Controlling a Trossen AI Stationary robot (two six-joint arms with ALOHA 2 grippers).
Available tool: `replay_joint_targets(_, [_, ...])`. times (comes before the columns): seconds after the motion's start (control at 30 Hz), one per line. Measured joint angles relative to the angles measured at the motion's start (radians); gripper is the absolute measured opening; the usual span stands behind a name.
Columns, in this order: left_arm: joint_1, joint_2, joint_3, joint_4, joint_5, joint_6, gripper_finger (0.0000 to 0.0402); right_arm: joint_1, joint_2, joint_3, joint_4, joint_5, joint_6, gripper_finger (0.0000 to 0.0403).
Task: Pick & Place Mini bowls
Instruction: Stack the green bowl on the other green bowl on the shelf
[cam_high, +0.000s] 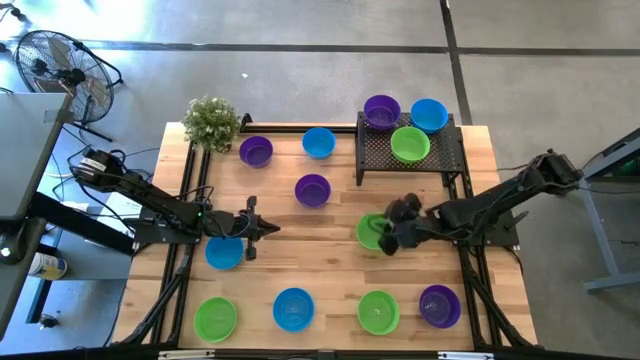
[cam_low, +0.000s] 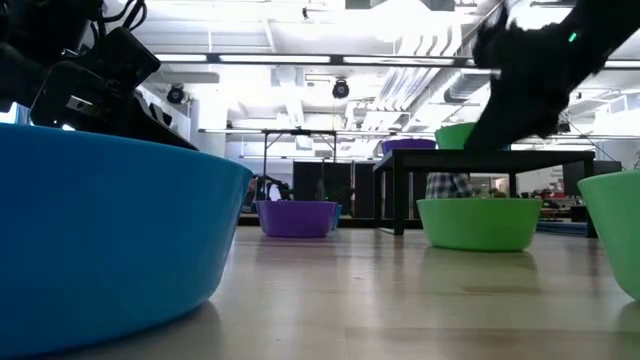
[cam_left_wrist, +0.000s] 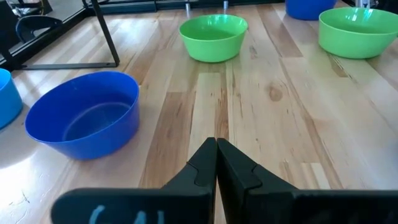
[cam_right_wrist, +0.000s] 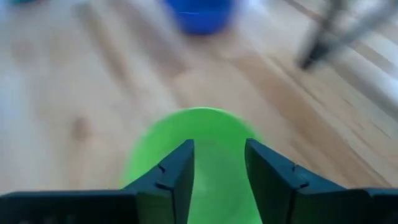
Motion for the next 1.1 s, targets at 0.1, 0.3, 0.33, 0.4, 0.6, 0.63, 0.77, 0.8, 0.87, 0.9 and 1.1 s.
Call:
replay_joint_targets(0.1, [0.0,0.0,0.0,0.0,0.0,0.0,0.0003,0.078,0.046,0.03,0.083,0.0,-0.147,0.0139])
replay_joint_targets(0.3, [0.0,0.0,0.0,-0.001,-0.001,-0.008,0.0003,0.173,0.24,0.163,0.012,0.026,-0.228,0.014])
replay_joint_targets(0.33, [0.0,0.0,0.0,0.0,-0.001,-0.009,0.0003,0.175,0.279,0.194,-0.03,0.027,-0.224,0.014])
replay_joint_targets(0.4, [0.0,0.0,0.0,-0.001,-0.001,-0.011,0.0003,0.172,0.353,0.256,-0.123,0.029,-0.216,0.014])
replay_joint_targets(0.6, [0.0,0.0,0.0,-0.007,-0.001,-0.011,0.0003,0.132,0.516,0.426,-0.332,0.004,-0.219,0.014])
replay_joint_targets(0.63, [0.0,0.0,0.0,-0.009,-0.001,-0.011,0.0003,0.123,0.531,0.441,-0.353,-0.004,-0.22,0.014])
replay_joint_targets(0.77, [0.0,0.0,0.0,-0.017,0.0,-0.018,0.0003,0.081,0.556,0.466,-0.374,-0.056,-0.209,0.0139])
replay_joint_targets(0.8, [0.0,0.0,0.0,-0.019,0.0,-0.019,0.0003,0.07,0.556,0.46,-0.37,-0.075,-0.199,0.0137])
replay_joint_targets(0.87, [0.0,0.0,0.0,-0.02,0.001,-0.023,0.0003,0.049,0.556,0.447,-0.369,-0.105,-0.176,0.0129])
replay_joint_targets(0.9, [0.0,0.0,0.0,-0.022,0.001,-0.025,0.0003,0.04,0.556,0.44,-0.37,-0.119,-0.168,0.0122])
replay_joint_targets(1.1, [0.0,0.0,0.0,-0.023,0.001,-0.025,0.0003,0.017,0.556,0.411,-0.368,-0.167,-0.164,0.006])
